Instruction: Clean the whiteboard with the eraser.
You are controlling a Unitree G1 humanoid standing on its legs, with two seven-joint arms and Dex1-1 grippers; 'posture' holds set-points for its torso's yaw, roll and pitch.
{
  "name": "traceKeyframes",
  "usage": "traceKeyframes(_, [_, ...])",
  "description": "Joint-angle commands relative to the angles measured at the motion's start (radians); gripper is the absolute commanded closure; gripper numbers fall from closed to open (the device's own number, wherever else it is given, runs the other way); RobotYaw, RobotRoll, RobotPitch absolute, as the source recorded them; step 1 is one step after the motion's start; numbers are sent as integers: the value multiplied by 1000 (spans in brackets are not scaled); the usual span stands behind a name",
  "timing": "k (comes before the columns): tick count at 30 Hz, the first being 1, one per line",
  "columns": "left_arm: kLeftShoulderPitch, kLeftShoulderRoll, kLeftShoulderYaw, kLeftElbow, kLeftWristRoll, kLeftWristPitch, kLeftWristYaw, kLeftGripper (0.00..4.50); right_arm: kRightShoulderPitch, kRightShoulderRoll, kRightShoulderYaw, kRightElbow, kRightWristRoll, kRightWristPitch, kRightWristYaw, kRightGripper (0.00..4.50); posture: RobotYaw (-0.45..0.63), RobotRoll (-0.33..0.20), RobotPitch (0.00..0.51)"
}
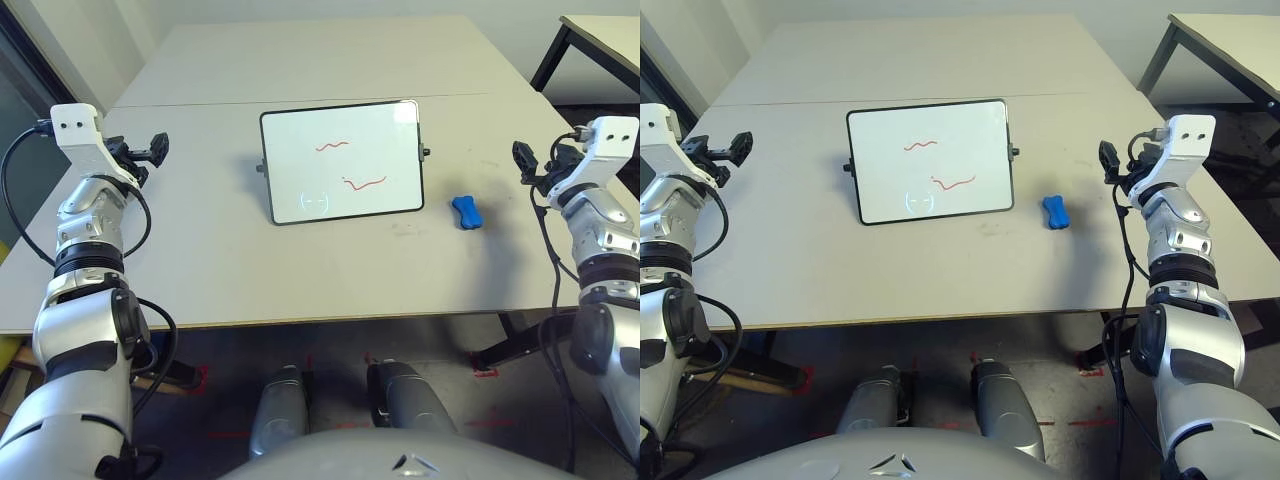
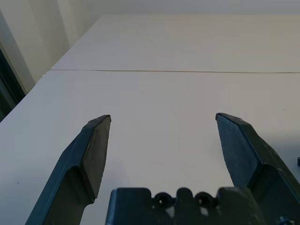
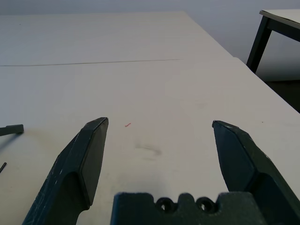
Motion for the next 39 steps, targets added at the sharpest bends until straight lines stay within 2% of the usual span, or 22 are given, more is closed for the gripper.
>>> traceKeyframes(1, [15,-1,5,11,-1,-3,1,0,-8,-5,-2,10,2,-11,-1,38,-109,0,56])
traceKeyframes(7, [25,-12,-2,-23,-5,4,-33,0,-9,-2,-3,2,4,-8,-5,38,-110,0,60])
traceKeyframes(12, [48,-26,-11,-112,-30,32,-136,0,-7,10,3,-14,4,-6,-3,38,-104,0,62])
traceKeyframes(17, [224,-64,-59,-503,-121,204,-287,0,-15,15,11,-1,-2,-3,1,38,-93,0,75])
traceKeyframes(22, [400,-96,-98,-890,-251,411,-354,0,-16,29,16,-29,2,15,-1,38,-97,0,87])
traceKeyframes(24, [471,-99,-144,-1013,-266,457,-379,0,-16,40,30,-73,2,46,2,38,-98,0,90])
traceKeyframes(26, [506,-91,-183,-1060,-241,465,-384,0,-4,49,43,-141,7,89,6,38,-103,0,96])
traceKeyframes(34, [530,-77,-273,-1080,-177,427,-410,0,78,23,141,-525,-4,455,11,38,-121,0,96])
traceKeyframes(37, [514,-90,-292,-1067,-170,411,-417,0,79,-41,195,-707,2,752,14,38,-135,0,90])
traceKeyframes(39, [510,-98,-305,-1062,-166,401,-421,0,64,-97,260,-781,-35,928,4,38,-143,0,88])
